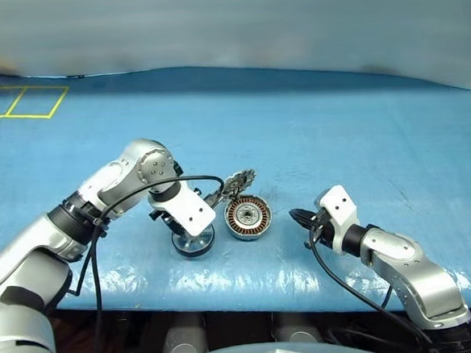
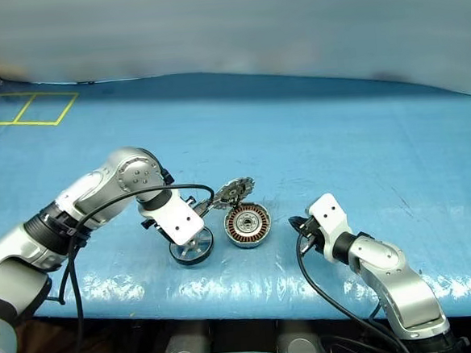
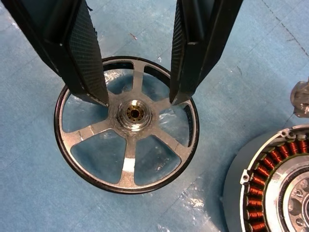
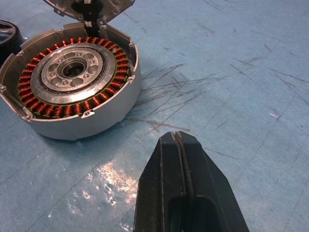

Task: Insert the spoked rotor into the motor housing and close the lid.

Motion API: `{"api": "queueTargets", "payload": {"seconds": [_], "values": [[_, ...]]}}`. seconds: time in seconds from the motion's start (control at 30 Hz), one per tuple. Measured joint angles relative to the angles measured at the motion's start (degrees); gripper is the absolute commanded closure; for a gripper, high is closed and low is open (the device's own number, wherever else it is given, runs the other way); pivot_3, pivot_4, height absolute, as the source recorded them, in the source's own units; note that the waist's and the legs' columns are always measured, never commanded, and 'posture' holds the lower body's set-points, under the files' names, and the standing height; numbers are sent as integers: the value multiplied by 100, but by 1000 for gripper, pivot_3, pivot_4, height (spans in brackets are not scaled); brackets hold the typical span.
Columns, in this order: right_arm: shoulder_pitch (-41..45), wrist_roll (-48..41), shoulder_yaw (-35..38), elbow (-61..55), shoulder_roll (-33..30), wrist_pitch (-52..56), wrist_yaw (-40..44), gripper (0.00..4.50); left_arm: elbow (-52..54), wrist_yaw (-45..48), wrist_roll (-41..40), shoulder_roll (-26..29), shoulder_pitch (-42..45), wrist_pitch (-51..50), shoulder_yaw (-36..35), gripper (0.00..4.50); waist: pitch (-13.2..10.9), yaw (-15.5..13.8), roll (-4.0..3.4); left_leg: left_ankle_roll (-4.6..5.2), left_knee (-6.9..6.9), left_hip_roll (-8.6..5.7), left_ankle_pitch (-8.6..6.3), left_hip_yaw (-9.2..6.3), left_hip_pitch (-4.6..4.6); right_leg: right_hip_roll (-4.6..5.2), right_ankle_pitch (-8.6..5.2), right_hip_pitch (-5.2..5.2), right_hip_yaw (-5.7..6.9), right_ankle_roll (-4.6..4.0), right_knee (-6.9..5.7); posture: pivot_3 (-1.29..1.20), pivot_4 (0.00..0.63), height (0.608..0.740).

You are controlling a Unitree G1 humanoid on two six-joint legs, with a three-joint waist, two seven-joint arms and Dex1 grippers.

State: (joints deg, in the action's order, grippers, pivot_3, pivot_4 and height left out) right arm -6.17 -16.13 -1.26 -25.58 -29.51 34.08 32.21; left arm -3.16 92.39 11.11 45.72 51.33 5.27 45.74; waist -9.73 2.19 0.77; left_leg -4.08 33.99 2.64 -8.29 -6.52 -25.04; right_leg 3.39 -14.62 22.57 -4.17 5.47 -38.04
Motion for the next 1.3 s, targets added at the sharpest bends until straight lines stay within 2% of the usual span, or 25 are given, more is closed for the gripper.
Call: {"api": "queueTargets", "payload": {"seconds": [1.3], "values": [[14, 2, -42, -7, 0, 0, 3, 4500, 205, -4, 420, -68, -509, 172, -266, 2388, 2, 5, -3, 0, 4, 0, 0, 1, 14, 0, 0, -11, -2, 0, -5, 0, 150, 740]]}}
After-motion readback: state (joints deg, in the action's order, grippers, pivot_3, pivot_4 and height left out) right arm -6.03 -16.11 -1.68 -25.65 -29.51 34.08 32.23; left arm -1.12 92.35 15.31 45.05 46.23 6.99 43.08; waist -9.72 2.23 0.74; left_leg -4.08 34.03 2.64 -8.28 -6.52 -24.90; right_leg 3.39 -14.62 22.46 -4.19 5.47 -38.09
